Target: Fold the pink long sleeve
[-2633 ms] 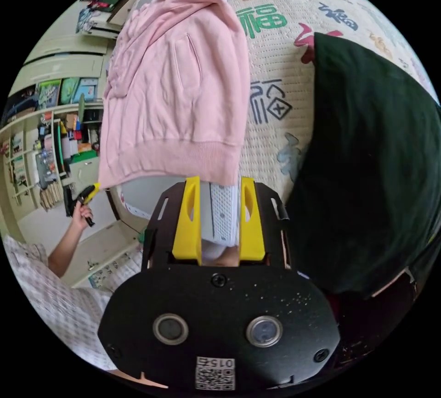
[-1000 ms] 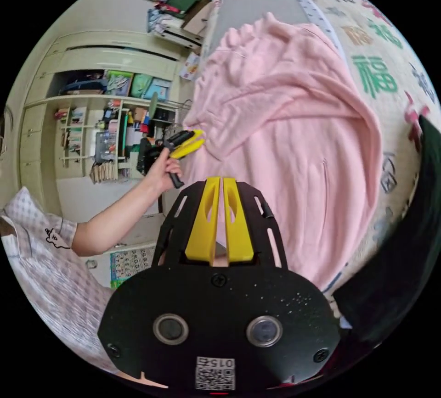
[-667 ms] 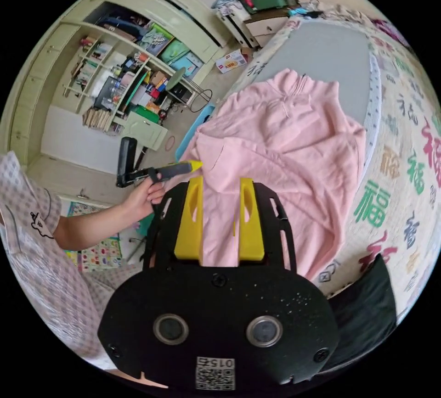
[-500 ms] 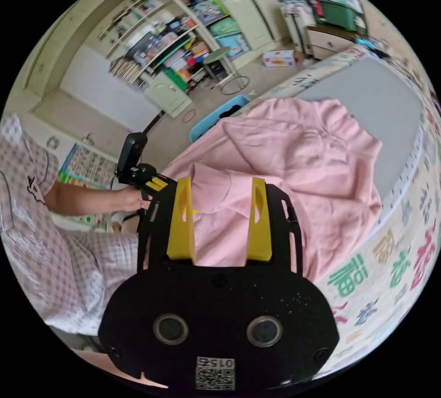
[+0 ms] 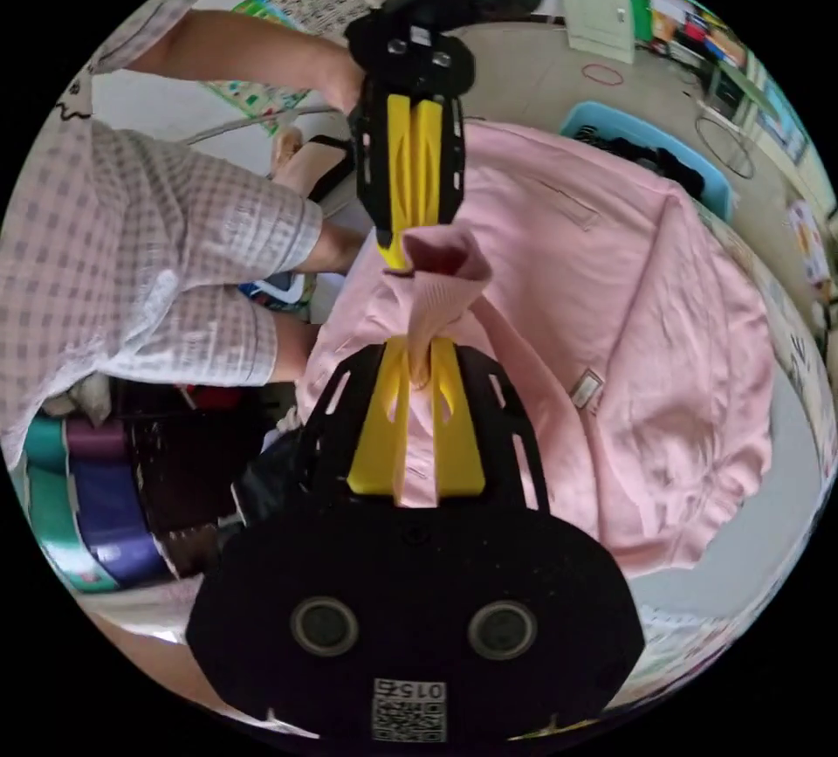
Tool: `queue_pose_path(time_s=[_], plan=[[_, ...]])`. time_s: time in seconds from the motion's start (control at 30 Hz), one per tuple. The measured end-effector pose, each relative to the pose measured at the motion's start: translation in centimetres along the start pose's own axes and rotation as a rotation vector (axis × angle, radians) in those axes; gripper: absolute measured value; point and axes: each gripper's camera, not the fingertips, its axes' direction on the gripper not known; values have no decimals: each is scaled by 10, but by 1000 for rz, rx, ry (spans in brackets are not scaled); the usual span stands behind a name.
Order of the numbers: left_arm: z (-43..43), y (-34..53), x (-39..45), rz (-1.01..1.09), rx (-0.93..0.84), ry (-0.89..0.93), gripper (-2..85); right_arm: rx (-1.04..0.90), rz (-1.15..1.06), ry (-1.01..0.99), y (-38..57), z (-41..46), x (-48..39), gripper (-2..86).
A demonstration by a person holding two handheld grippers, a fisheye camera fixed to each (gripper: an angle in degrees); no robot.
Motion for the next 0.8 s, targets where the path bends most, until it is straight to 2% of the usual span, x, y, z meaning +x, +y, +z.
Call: queue_pose_path(time_s=[0.1,0.2,0.27,0.3,0.37,0.43,0.47,0.57,0.67,0.8], plan=[[-34,5,8,-52,76,-54,-7,176,243,54,30,-36,4,36],[-63,9,19,-104,153,-61,-5,540,618,6,115,-97,10,32],[-73,8,27,-143,176,-61,-2,891,960,31,219,-140,-4,30],[-75,7,28,-152,183,-63,0,973,1044,48,247,-148,-11,30],[-78,-2,33,-185,207,-71,19,1229,1392,157,355,-162,-50,31],[-80,-17,35,-206,223,-90,37,1314,1615,254,420,-161,-80,30],[-81,-30,37,-217,244,-136,46,1303,1753,324,454,-157,-96,30],[-79,-78,38,-257,257,-278,58,1205,1984,377,517,-145,-112,31],[-72,-134,42,-250,270,-362,78,1121,2146,295,564,-128,-108,31],[-55,-195,51,-241,204,-449,104,948,2242,263,598,-120,-93,32]])
